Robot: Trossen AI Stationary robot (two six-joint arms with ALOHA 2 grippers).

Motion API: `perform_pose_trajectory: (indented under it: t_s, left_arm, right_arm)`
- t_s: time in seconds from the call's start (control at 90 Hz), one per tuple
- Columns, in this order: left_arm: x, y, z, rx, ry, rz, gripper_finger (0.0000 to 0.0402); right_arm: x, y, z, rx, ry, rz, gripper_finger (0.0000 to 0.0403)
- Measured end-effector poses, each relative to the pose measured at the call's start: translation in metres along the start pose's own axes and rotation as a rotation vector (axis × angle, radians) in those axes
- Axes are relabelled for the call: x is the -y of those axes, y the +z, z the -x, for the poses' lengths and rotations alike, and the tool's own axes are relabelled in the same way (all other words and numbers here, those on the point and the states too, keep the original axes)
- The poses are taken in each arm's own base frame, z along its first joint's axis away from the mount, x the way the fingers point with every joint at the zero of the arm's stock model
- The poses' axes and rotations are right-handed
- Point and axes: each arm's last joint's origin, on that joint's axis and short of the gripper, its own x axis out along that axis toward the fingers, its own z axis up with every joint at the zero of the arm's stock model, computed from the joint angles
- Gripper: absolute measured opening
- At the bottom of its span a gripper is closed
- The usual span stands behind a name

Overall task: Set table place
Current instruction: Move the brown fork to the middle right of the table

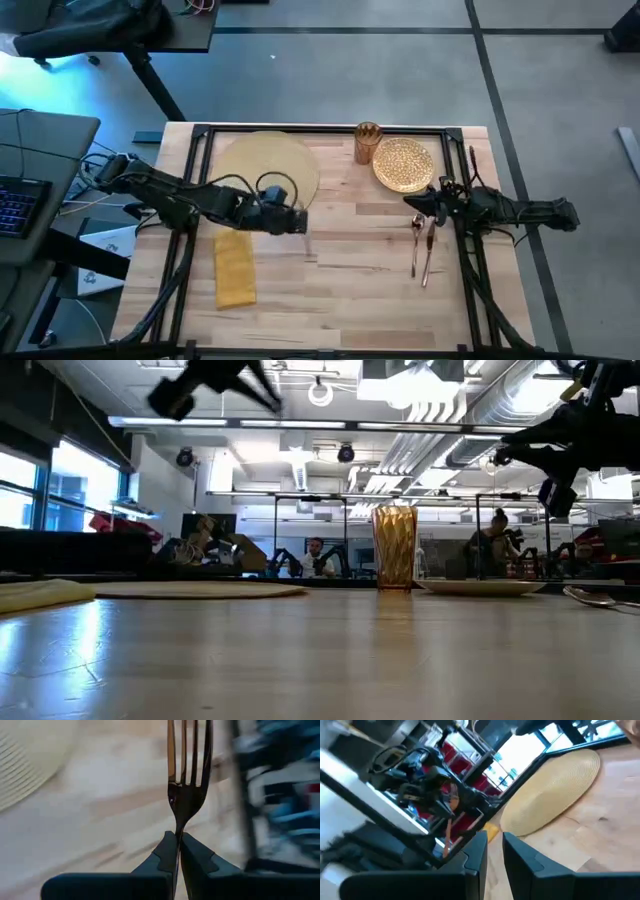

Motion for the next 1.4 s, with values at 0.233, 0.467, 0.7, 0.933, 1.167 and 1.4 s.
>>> perform_pose_trajectory:
  t_s: [0.233, 0.467, 0.7, 0.933, 1.167, 1.4]
  left_arm:
    - [0.030, 0.024, -0.001, 0.096, -0.108, -0.107, 0.0000]
    - [0.052, 0.036, -0.004, 0.159, -0.164, -0.168, 0.0000]
    - [0.061, 0.045, -0.009, 0.211, -0.161, -0.138, 0.0001]
    - [0.059, 0.056, -0.011, 0.245, -0.138, -0.135, 0.0001]
    - [0.058, 0.059, -0.012, 0.256, -0.128, -0.141, 0.0000]
    - [0.057, 0.060, -0.012, 0.279, -0.117, -0.142, 0.0000]
  right_arm:
    - [-0.008, 0.007, 0.000, 0.067, 0.092, -0.421, 0.0044]
    - [-0.029, 0.024, -0.003, 0.122, 0.151, -0.354, 0.0044]
    - [-0.083, 0.054, -0.041, -0.079, -0.105, 0.021, 0.0071]
    - [-0.121, 0.057, -0.118, -0.323, -0.295, 0.293, 0.0152]
    - [-0.142, 0.056, -0.179, -0.439, -0.377, 0.402, 0.0194]
    - [-0.154, 0.053, -0.210, -0.435, -0.521, 0.536, 0.0189]
